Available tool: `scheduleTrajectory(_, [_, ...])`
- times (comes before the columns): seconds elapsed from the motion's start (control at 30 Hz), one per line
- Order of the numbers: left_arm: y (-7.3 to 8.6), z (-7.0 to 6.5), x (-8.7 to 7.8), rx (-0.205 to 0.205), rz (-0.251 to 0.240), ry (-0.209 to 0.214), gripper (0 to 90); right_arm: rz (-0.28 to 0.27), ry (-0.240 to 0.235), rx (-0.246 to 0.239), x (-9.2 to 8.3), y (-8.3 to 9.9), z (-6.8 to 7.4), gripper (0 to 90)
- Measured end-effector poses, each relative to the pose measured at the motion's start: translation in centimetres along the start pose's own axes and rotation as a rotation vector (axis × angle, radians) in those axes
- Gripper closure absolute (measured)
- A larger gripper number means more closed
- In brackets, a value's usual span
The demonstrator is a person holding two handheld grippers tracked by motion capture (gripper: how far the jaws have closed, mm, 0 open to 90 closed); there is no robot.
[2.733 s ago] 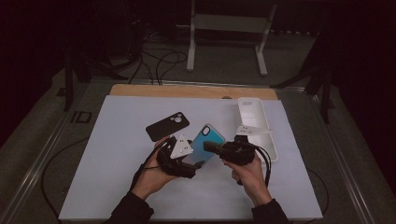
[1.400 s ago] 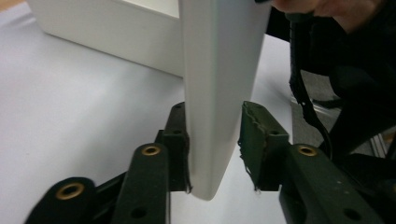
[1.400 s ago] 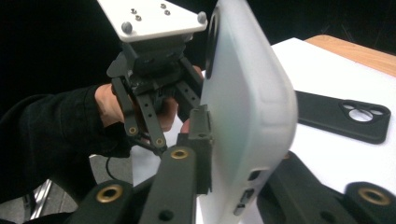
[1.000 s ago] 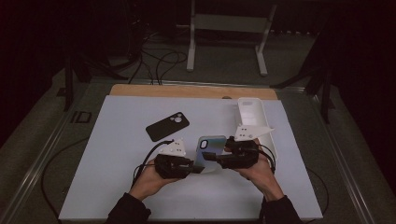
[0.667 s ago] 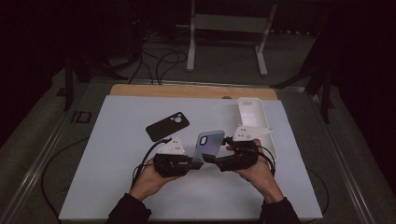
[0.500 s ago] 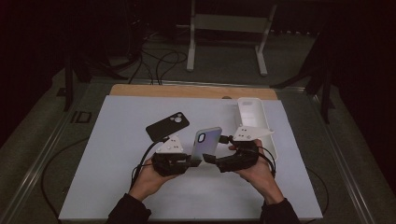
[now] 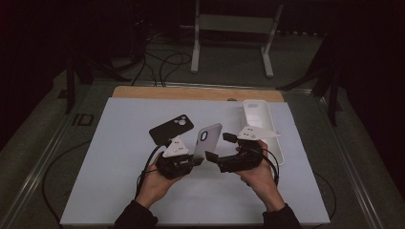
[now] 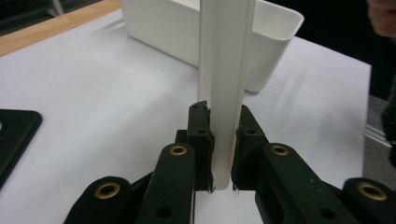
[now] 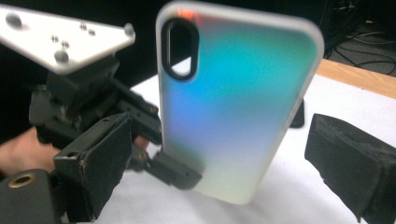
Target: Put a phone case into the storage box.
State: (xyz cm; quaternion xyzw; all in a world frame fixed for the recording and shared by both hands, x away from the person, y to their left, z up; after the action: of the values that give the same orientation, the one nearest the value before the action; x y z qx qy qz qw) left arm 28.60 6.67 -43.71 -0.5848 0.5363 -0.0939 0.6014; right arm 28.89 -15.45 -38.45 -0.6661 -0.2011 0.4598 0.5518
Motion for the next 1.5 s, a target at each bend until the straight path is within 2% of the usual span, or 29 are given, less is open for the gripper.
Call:
scheduleTrajectory(0.17, [0.0,-0.3,0.2,-0.017,-0.013,-0.036,81.2,-0.031,0.032,0.036,0.3,-0.5,0.1,7.4])
scheduleTrajectory(0.33, [0.1,-0.6,0.5,-0.015,-0.011,-0.057,81.2,-0.045,0.055,0.047,0.6,-0.7,0.2,8.9])
scheduleTrajectory(0.43, [0.2,-0.7,0.6,-0.019,-0.013,-0.055,81.3,-0.051,0.081,0.057,0.8,-0.8,0.2,12.5])
scheduleTrajectory(0.57, [0.3,-1.0,0.9,-0.008,-0.008,-0.051,81.3,-0.067,0.092,0.094,1.0,-0.8,-0.1,13.6])
scheduleTrajectory(0.77, [0.4,-1.5,1.2,-0.01,-0.007,-0.045,81.3,-0.064,0.111,0.108,1.4,-0.7,-0.1,15.0])
scheduleTrajectory(1.0, [0.5,-1.6,1.3,-0.021,-0.006,-0.025,81.1,-0.053,0.117,0.111,1.6,-0.6,-0.2,15.8])
scheduleTrajectory(1.2, [0.6,-1.5,1.4,-0.022,-0.01,-0.008,80.3,-0.051,0.126,0.081,1.6,-0.7,0.0,16.6])
scheduleTrajectory(1.37, [0.7,-1.5,1.2,-0.008,-0.016,-0.014,68.4,-0.06,0.132,0.086,1.5,-0.7,-0.2,16.7])
scheduleTrajectory(1.47, [0.8,-1.1,0.9,-0.027,-0.021,-0.02,57.1,-0.06,0.14,0.083,1.4,-0.7,-0.5,16.7])
scheduleTrajectory(1.5, [0.8,-0.9,0.8,-0.03,-0.024,-0.023,57.1,-0.06,0.14,0.083,1.4,-0.7,-0.5,16.7])
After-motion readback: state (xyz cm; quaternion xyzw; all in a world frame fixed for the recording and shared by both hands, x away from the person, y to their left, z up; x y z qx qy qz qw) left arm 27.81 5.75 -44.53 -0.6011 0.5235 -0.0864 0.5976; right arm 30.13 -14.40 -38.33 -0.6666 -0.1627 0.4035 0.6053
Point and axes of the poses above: each handheld gripper's, and its own axes: x roughly forward along the jaws, y roughly out of its underside, z roughly to its left, the point moved 1 cm from there along x, roughly forward along the jaws, and after that the axes turned 11 degrees about -x, right-handed, at the moved point
